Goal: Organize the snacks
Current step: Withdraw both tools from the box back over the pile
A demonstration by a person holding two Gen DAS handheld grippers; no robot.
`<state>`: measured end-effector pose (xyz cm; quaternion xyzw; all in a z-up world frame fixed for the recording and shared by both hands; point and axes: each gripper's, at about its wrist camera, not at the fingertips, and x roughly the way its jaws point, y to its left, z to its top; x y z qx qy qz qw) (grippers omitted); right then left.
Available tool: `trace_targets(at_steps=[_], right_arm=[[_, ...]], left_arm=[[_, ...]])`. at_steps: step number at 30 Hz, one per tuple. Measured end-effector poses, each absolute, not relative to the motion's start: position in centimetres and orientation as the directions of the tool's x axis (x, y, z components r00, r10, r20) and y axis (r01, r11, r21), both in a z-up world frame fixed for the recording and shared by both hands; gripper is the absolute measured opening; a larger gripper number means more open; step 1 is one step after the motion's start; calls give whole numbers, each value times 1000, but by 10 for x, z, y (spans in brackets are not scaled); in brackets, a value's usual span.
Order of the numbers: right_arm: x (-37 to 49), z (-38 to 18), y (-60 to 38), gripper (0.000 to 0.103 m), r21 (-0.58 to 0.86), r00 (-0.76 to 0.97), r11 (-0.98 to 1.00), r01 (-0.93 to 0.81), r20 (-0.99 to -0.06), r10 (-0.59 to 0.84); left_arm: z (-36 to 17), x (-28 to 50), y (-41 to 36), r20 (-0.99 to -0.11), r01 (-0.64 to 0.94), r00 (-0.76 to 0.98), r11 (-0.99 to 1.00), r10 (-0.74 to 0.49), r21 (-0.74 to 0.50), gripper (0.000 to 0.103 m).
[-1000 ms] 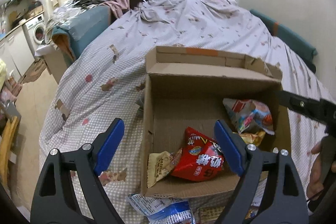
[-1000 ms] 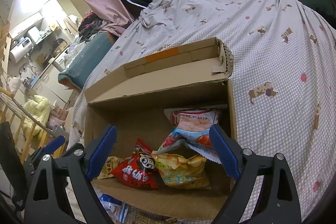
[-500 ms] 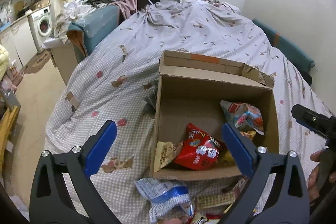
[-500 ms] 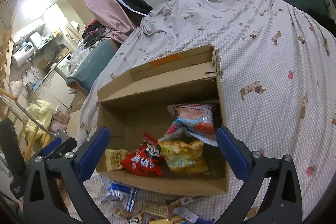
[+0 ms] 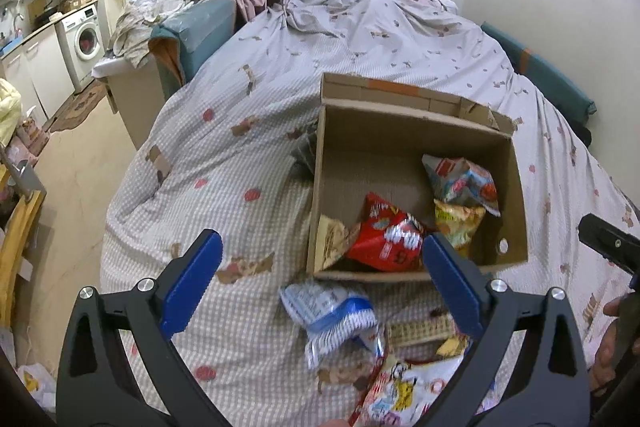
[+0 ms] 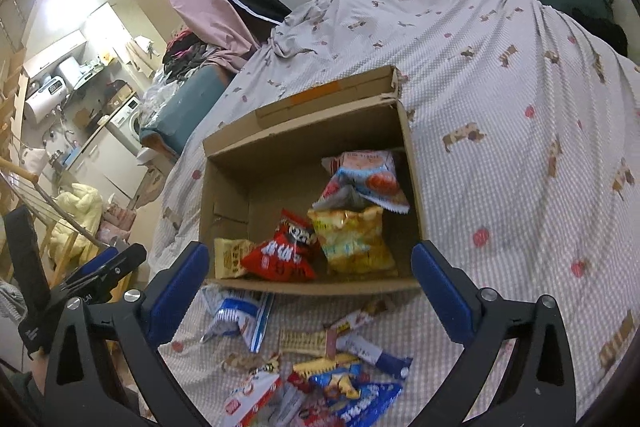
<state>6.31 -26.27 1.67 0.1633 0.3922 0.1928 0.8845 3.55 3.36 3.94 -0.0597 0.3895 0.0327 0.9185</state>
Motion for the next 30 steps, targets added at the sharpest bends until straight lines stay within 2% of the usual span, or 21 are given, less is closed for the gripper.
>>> trace_targets(at_steps=[24,30], right_arm=[[12,-20,-292,103,412,544,902,-131,-731,412],[13,-37,-308,103,454,501,889,-58,-757,419]], left_arm=[[-4,-6,41,-836,-124,548,991,19,-59,99],[-20,2,65,-879,-226,476,967,6,-116,99]])
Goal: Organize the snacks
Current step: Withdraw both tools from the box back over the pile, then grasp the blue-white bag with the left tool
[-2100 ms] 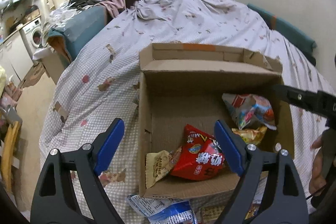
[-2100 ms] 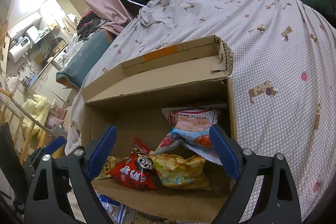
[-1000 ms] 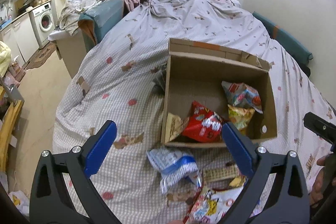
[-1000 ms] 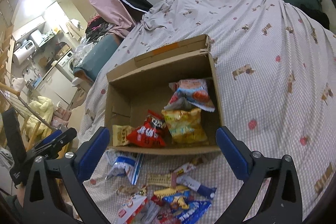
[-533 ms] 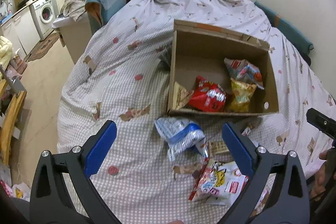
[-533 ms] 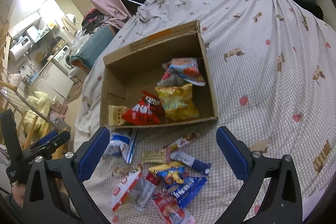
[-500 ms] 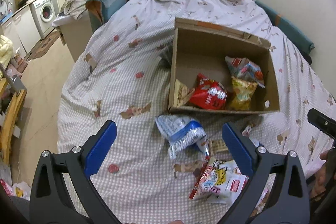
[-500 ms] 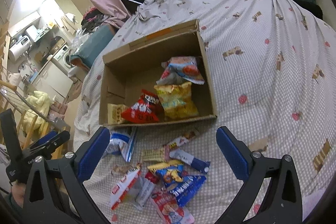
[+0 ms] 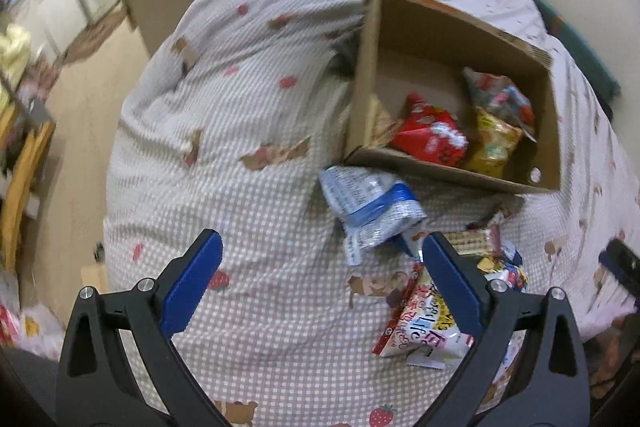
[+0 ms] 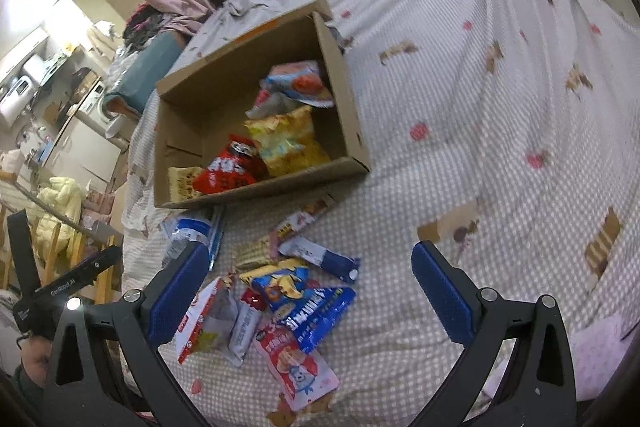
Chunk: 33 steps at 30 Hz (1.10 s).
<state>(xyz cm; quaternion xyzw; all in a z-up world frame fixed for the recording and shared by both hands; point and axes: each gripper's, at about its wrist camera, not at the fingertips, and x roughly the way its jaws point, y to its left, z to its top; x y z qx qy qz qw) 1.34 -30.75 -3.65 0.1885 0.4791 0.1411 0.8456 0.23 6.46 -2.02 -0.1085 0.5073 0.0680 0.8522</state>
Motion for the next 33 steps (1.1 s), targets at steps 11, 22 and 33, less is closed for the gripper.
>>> trace_targets(at_steps=[11,22,33], right_arm=[[24,-50,-307,103,480,465,877,-10,-774,429],[34,-62,-306,103,455,440,891,12,-802,404],[36,-61,-295,103,430,435,903,-18,-809,394]], left_arm=[[-69,53,51,-937,-256,323,941,-131,-220,99],[-115,92,25,-963,-236,251,959,-95,-156,80],[-112,82,11,-960,-214,262,965,-94,-153,51]])
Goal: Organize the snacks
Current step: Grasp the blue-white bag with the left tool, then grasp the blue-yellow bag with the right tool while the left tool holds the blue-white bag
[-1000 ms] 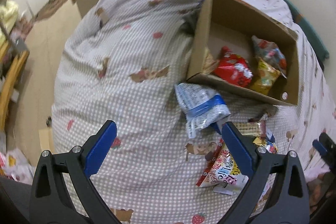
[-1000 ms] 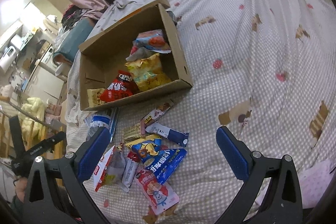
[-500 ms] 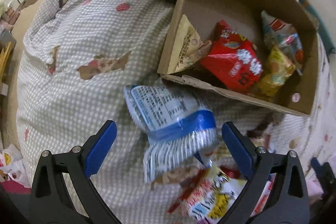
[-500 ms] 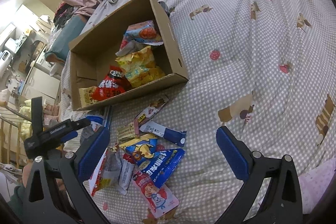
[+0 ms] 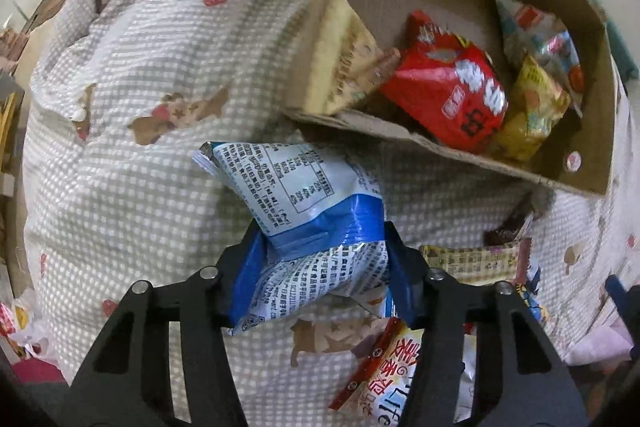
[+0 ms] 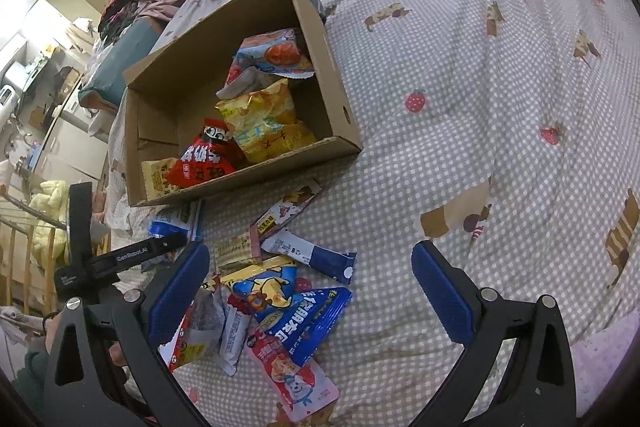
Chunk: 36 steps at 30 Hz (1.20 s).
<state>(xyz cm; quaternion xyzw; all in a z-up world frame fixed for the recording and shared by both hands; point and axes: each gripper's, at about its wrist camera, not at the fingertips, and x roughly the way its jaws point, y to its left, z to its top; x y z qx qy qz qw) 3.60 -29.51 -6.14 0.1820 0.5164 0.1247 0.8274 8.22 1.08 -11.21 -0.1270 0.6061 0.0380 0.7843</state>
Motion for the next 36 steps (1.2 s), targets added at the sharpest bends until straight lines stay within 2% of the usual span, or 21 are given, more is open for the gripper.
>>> trace_targets(at_steps=[5,10,16,21,25,29,34,36], right_arm=[[35,-62,-298,103,434,432,901,-7,-811,394],[35,-67,-301,103,470,408,882,10,-808,426],[40,-97,-282,103,511,247,859,37,-838,487],[47,-132,-272,103,530,123,835,147,-848,516],[53,-158,-262,103,526,75,824,213,-849,522],[58,-164,-245,103,508,43,846,161,-860,508],[58,-159,-238,78,510,35,853,105,-860,510],[56,-157,-234,57,519,32,851,83,-855,518]], left_arm=[[-104,72,21,-961,-243,273,964,-43,-112,51],[-92,57,36,-957,-290,287,948,-47,-133,51],[-50,30,41,-933,-225,350,959,-85,-172,51],[-22,9,47,-916,-180,382,963,-119,-201,51],[-16,5,43,-908,-148,404,973,-107,-180,51],[-27,9,50,-912,-172,392,963,-125,-206,51],[-30,10,50,-912,-173,391,963,-126,-207,51],[-32,10,48,-912,-170,388,962,-131,-211,51]])
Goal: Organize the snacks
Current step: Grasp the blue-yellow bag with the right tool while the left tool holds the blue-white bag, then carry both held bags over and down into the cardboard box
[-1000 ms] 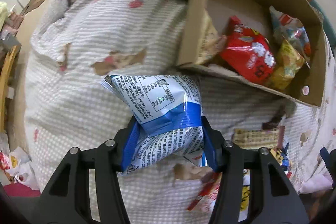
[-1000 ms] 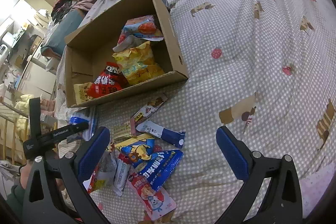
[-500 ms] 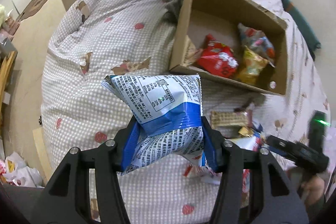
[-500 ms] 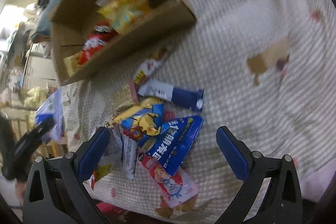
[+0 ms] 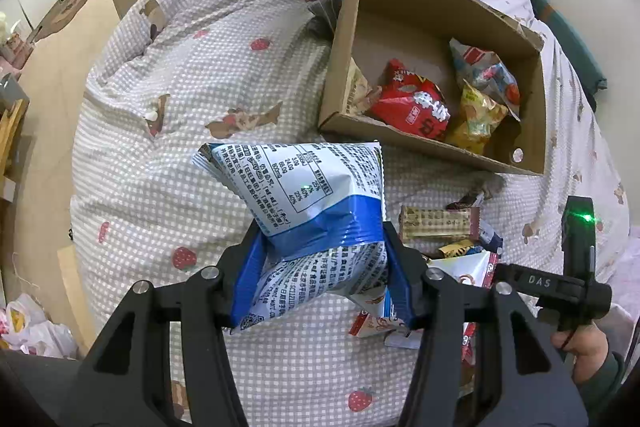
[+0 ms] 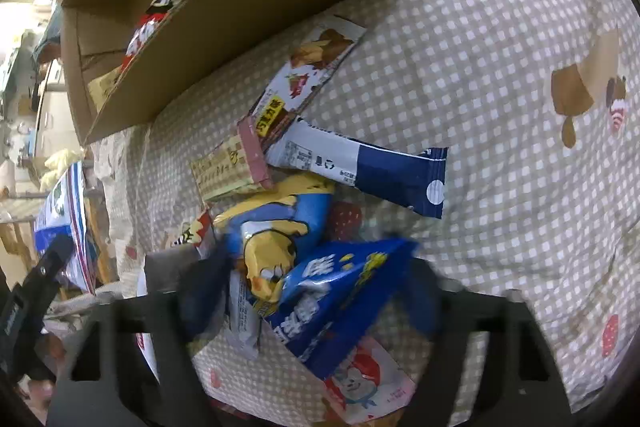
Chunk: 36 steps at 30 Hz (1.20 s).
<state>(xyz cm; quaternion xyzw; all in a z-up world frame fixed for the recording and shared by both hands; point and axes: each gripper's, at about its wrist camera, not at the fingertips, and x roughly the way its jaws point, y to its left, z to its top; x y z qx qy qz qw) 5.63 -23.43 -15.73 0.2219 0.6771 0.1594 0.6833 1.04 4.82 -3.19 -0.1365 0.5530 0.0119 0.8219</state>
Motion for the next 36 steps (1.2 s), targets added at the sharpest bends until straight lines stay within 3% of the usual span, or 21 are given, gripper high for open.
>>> trace_targets(at_steps=[3,8,23,31,36], right_arm=[[50,-150,-228,48,537,25,843,24,-844,536],[42,-142,-245,43,583,37,812,6,-812,583],[14,-85,-286,43,673,167,731,-108,-713,681],[5,-23,-291,43,685,378,678,-268,-572,728],[4,-8,-288,43,647,462,708,-284,-555,692]], left_arm=[[-33,10,45,-911,-162,389,964,-134,-211,51],[-35,10,46,-913,-170,386,963,-132,-211,51],[-37,4,49,-910,-187,400,961,-113,-202,51],[-35,3,55,-903,-204,417,958,-100,-200,51],[-26,1,49,-890,-188,448,963,-90,-192,51]])
